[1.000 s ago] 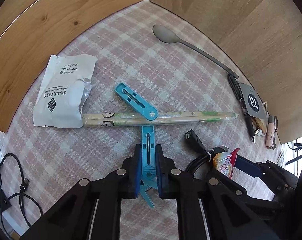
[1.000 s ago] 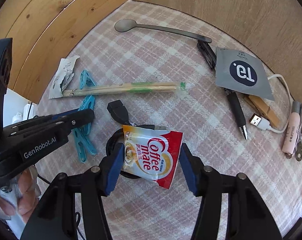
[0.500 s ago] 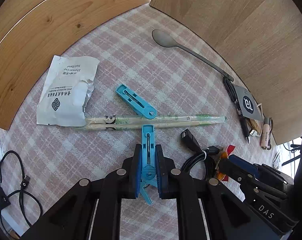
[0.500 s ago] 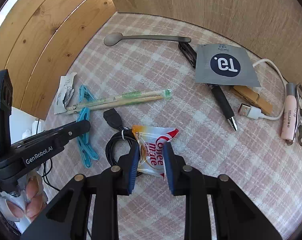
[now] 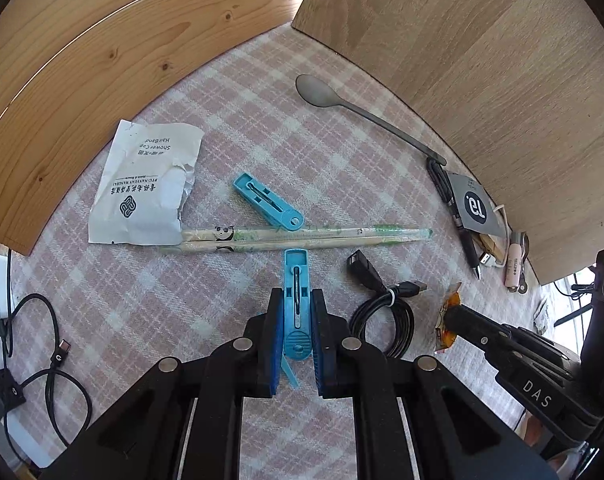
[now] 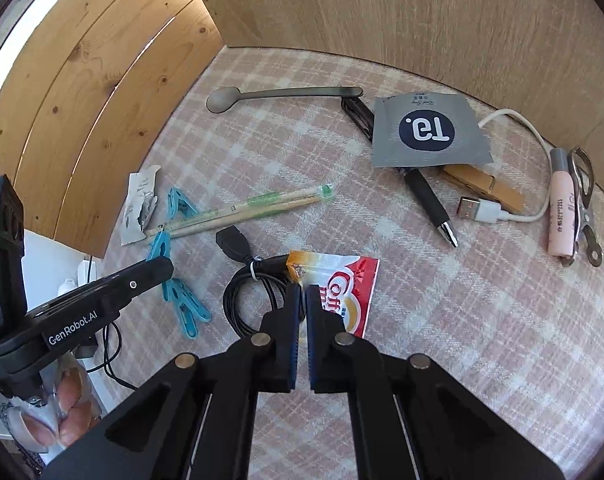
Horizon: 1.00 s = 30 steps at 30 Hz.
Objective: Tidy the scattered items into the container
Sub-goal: 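Carry the clothespin and sachet to the tray and open both grippers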
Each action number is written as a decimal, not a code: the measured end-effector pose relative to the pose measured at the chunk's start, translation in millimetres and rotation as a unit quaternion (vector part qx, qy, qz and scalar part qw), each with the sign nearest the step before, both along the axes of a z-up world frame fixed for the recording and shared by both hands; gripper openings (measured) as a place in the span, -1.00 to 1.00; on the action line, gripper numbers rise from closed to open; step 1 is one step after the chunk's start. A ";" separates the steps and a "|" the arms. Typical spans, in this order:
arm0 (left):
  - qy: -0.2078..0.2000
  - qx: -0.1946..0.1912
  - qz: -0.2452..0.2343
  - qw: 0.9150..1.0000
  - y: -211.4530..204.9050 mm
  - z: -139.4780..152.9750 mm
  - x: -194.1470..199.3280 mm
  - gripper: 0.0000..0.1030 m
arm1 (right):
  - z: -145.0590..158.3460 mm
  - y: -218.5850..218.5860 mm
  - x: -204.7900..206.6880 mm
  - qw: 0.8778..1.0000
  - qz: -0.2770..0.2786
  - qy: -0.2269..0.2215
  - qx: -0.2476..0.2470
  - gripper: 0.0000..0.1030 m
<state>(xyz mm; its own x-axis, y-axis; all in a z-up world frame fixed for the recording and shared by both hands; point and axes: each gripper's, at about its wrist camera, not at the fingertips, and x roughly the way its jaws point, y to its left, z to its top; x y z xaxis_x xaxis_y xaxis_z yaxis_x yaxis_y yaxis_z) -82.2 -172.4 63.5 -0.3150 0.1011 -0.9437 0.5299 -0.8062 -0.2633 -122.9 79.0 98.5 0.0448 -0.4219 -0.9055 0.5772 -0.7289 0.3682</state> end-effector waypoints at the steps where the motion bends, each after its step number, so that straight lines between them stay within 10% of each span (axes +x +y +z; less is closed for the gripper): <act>1: 0.003 0.001 -0.001 1.000 2.9 6.5 1.1 -0.79 | 3.3 4.1 0.2 1.000 -0.005 0.002 -0.002 -0.93; 18: 0.065 -0.010 -0.125 0.990 133.2 74.5 -23.8 -0.79 | 75.9 141.3 1.5 0.988 -0.138 0.071 -0.022 -0.93; 30: 0.091 0.001 -0.322 0.942 341.7 103.2 -12.4 -0.79 | 116.0 344.8 28.0 0.944 -0.305 0.124 0.006 -0.93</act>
<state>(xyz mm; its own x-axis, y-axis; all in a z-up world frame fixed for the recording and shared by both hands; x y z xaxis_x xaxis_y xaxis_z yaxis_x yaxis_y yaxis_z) -94.6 169.4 166.6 -0.3437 0.3282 -0.8799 -0.1232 -0.9446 -0.3042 -95.0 423.8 214.5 -0.4172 -0.2912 -0.8609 0.1158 -0.9566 0.2675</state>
